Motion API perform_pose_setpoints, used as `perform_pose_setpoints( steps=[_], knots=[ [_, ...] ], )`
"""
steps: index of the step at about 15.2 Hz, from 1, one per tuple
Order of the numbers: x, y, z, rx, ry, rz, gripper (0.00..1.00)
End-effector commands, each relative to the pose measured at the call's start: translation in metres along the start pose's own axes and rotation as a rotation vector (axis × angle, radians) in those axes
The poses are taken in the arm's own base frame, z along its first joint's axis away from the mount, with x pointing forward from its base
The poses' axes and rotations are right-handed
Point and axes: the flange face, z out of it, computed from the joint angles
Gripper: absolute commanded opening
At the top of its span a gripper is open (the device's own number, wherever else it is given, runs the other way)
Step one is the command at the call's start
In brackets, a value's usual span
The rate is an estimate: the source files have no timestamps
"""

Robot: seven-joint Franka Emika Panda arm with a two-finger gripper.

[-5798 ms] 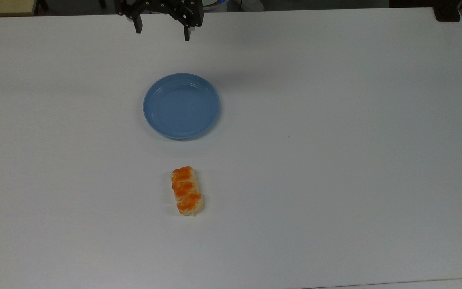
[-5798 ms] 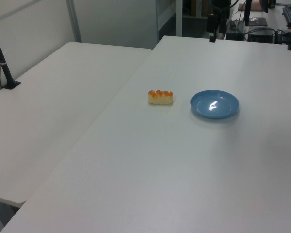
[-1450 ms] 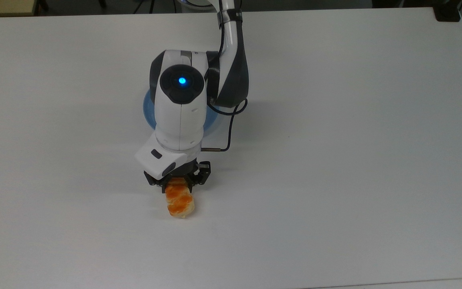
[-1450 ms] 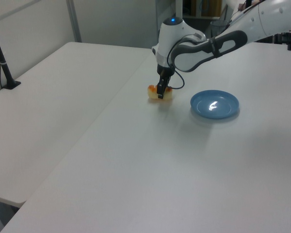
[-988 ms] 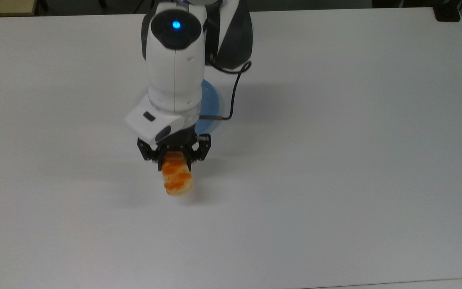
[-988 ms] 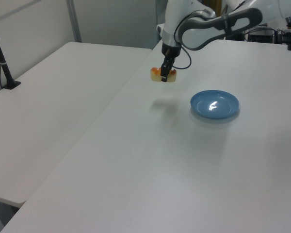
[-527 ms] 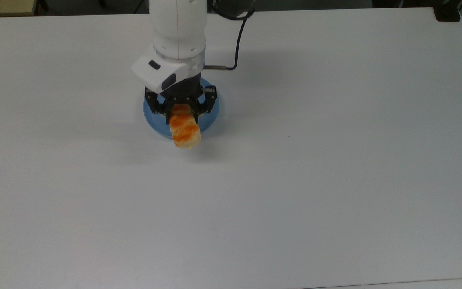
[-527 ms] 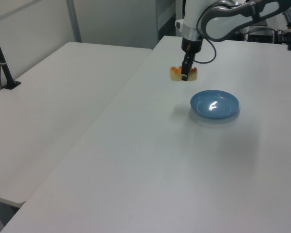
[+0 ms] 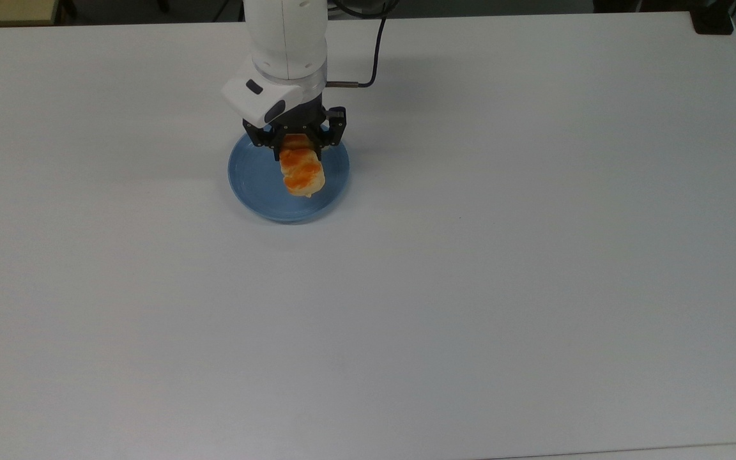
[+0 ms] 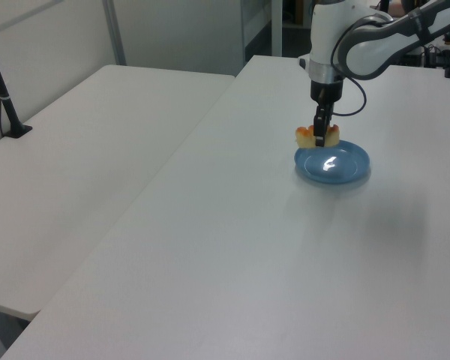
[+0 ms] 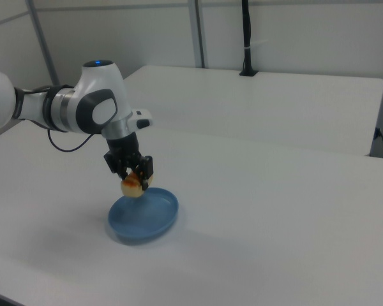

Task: Put the bread on a plate
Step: 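Lower the bread roll onto the plate and open the gripper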

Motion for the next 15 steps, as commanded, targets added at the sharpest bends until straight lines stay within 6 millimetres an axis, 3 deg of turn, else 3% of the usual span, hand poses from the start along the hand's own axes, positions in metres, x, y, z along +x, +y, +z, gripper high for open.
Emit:
perform_pose_setpoints(
  steps=[1,9,11,12,15],
  knots=[
    [-0.021,-0.004,0.009,0.019,0.006,0.050,0.64],
    [-0.008,-0.002,0.058,-0.001,0.010,0.076,0.70],
    [-0.008,-0.001,0.068,-0.004,0.000,0.077,0.84],
    [-0.008,0.001,0.069,-0.005,-0.001,0.080,1.00],
    [-0.009,0.005,0.065,-0.004,-0.008,0.068,1.00]
  ],
)
